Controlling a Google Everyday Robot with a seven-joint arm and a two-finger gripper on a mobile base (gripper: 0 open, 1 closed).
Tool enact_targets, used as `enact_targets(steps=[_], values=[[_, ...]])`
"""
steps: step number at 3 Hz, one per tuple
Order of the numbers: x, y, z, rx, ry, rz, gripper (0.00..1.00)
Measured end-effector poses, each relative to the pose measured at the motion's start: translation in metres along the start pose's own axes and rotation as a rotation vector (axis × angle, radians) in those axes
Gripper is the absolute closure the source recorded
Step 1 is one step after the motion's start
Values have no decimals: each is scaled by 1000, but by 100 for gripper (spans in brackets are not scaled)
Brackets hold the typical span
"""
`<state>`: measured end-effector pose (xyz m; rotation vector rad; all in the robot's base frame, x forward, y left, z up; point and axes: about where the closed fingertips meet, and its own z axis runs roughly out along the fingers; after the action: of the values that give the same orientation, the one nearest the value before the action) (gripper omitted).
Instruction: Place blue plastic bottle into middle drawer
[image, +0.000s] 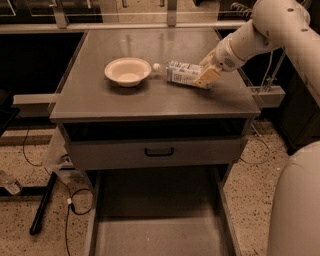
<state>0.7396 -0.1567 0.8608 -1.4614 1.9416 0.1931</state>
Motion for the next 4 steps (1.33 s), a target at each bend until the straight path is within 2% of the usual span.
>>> enact_targets(steps=[1, 2, 3, 4], values=[[0, 0, 1, -2, -2, 1, 100], [-9, 16, -15, 3, -41, -23, 100], [-17, 47, -45, 16, -90, -73, 100], [-17, 79, -76, 18, -108, -125, 100]])
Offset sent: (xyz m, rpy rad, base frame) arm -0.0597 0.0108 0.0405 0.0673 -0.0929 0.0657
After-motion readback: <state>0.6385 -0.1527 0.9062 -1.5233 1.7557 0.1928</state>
